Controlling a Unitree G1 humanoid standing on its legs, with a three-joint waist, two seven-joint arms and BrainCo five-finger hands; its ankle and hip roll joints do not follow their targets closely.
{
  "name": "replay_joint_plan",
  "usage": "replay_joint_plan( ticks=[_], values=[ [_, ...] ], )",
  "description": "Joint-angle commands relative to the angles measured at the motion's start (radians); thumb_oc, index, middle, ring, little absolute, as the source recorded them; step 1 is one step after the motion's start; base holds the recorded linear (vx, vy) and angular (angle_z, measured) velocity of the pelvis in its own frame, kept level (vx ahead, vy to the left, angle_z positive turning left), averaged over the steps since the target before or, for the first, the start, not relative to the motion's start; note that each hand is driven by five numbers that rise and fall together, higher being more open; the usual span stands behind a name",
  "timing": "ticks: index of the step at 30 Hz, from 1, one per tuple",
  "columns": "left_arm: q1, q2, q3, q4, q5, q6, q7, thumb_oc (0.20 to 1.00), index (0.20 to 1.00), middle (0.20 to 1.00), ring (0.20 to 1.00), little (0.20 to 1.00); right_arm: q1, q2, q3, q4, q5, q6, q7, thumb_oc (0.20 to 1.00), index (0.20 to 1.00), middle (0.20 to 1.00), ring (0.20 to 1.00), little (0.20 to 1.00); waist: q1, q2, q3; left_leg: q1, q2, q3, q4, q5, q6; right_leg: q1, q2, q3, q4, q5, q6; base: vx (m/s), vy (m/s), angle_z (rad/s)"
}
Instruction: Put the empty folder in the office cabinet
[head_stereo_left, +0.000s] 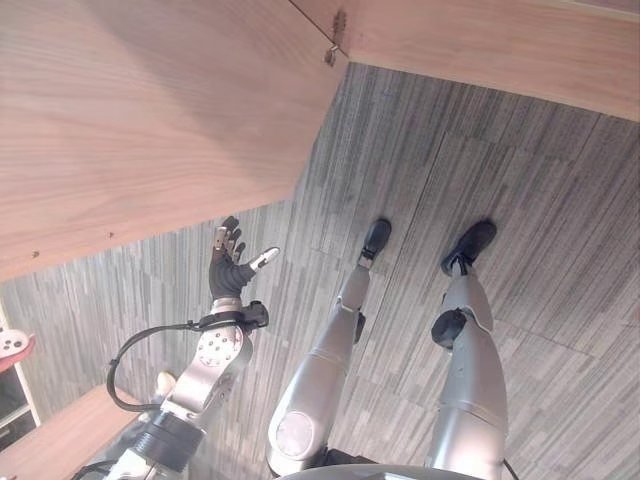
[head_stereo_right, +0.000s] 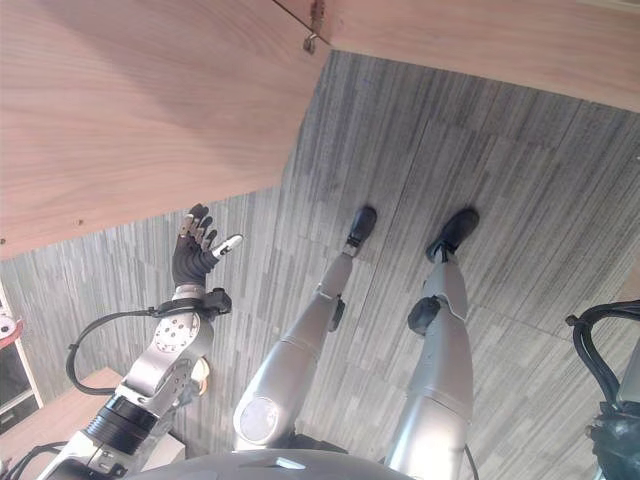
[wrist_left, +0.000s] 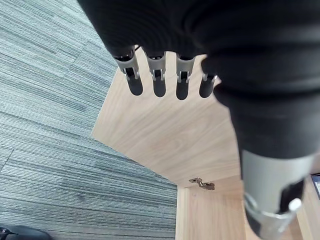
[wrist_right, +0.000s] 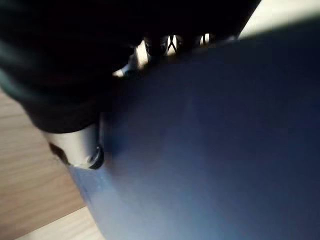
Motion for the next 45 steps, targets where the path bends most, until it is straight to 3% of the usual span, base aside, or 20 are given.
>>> replay_joint_plan(
  ticks=[1, 8, 9, 10, 11, 12, 36, 37, 38, 45],
  values=[
    [0.064, 0.068, 0.009, -0.046, -0.023, -0.043, 0.007, 1.0, 1.0, 1.0, 1.0, 1.0, 0.075, 0.007, 0.187, -0.042, 0.024, -0.001, 0.046, 1.0, 1.0, 1.0, 1.0, 1.0, -0.011, 0.033, -0.108, 0.161, 0.101, 0.002, -0.051, -0.184, -0.079, 0.028, -0.015, 0.049, 0.117, -0.231, 0.156, -0.03, -0.002, 0.01],
    [0.088, 0.074, 0.028, -0.055, -0.048, -0.043, 0.012, 1.0, 1.0, 1.0, 1.0, 1.0, 0.07, 0.003, 0.25, -0.043, -0.098, 0.042, 0.041, 1.0, 1.0, 1.0, 1.0, 1.0, -0.02, 0.031, -0.092, 0.169, 0.101, -0.001, -0.051, -0.182, -0.081, 0.053, -0.016, 0.043, 0.1, -0.225, 0.155, 0.0, 0.0, 0.0],
    [0.088, 0.074, 0.028, -0.056, -0.048, -0.042, 0.012, 1.0, 1.0, 1.0, 1.0, 1.0, 0.07, 0.003, 0.25, -0.043, -0.098, 0.042, 0.041, 0.947, 0.947, 0.947, 0.947, 0.947, -0.02, 0.031, -0.092, 0.169, 0.101, -0.001, -0.051, -0.182, -0.081, 0.053, -0.016, 0.043, 0.1, -0.225, 0.155, 0.0, 0.0, 0.0],
    [0.089, 0.075, 0.028, -0.057, -0.048, -0.041, 0.011, 1.0, 1.0, 1.0, 1.0, 1.0, 0.072, 0.003, 0.254, -0.038, -0.102, 0.05, 0.048, 0.63, 0.63, 0.63, 0.63, 0.63, -0.02, 0.031, -0.091, 0.169, 0.101, -0.001, -0.051, -0.183, -0.081, 0.055, -0.015, 0.044, 0.097, -0.225, 0.155, 0.0, 0.0, 0.0],
    [0.089, 0.077, 0.031, -0.06, -0.047, -0.042, 0.011, 1.0, 1.0, 1.0, 1.0, 1.0, 0.073, 0.003, 0.256, -0.035, -0.102, 0.052, 0.051, 0.589, 0.589, 0.589, 0.589, 0.589, -0.02, 0.031, -0.09, 0.169, 0.102, -0.002, -0.051, -0.182, -0.082, 0.056, -0.015, 0.044, 0.097, -0.224, 0.155, 0.0, 0.0, 0.0],
    [0.089, 0.078, 0.033, -0.067, -0.045, -0.041, 0.009, 1.0, 1.0, 1.0, 1.0, 1.0, 0.073, 0.005, 0.254, -0.026, -0.093, 0.055, 0.058, 0.2, 0.2, 0.2, 0.2, 0.2, -0.021, 0.031, -0.088, 0.17, 0.102, -0.002, -0.051, -0.182, -0.082, 0.06, -0.015, 0.044, 0.092, -0.221, 0.154, 0.0, 0.0, 0.0],
    [0.067, 0.07, 0.033, -0.099, -0.057, -0.047, 0.039, 1.0, 1.0, 1.0, 1.0, 1.0, 0.067, 0.016, 0.225, 0.035, -0.089, 0.077, -0.001, 0.2, 0.2, 0.2, 0.2, 0.2, -0.031, 0.034, -0.076, 0.161, 0.099, 0.008, -0.051, -0.187, -0.089, 0.06, -0.014, 0.038, 0.07, -0.21, 0.155, 0.0, 0.0, 0.0],
    [0.068, 0.07, 0.033, -0.099, -0.057, -0.047, 0.039, 1.0, 1.0, 1.0, 1.0, 1.0, 0.067, 0.016, 0.225, 0.035, -0.089, 0.077, 0.0, 0.329, 0.329, 0.329, 0.329, 0.329, -0.031, 0.034, -0.076, 0.161, 0.099, 0.008, -0.051, -0.187, -0.089, 0.06, -0.014, 0.039, 0.07, -0.21, 0.155, 0.0, 0.0, 0.0],
    [0.067, 0.071, 0.034, -0.101, -0.056, -0.047, 0.036, 1.0, 1.0, 1.0, 1.0, 1.0, 0.07, 0.02, 0.228, 0.035, -0.09, 0.083, 0.011, 1.0, 1.0, 1.0, 1.0, 1.0, -0.031, 0.034, -0.076, 0.162, 0.1, 0.009, -0.051, -0.188, -0.089, 0.059, -0.014, 0.039, 0.071, -0.21, 0.155, 0.0, 0.0, 0.0],
    [0.073, 0.073, 0.037, -0.113, -0.064, -0.046, 0.023, 1.0, 1.0, 1.0, 1.0, 1.0, 0.067, 0.026, 0.245, 0.035, -0.086, 0.092, 0.053, 1.0, 1.0, 1.0, 1.0, 1.0, -0.03, 0.031, -0.076, 0.168, 0.103, 0.012, -0.051, -0.191, -0.09, 0.057, -0.016, 0.04, 0.077, -0.21, 0.156, 0.0, 0.0, 0.0]
  ],
)
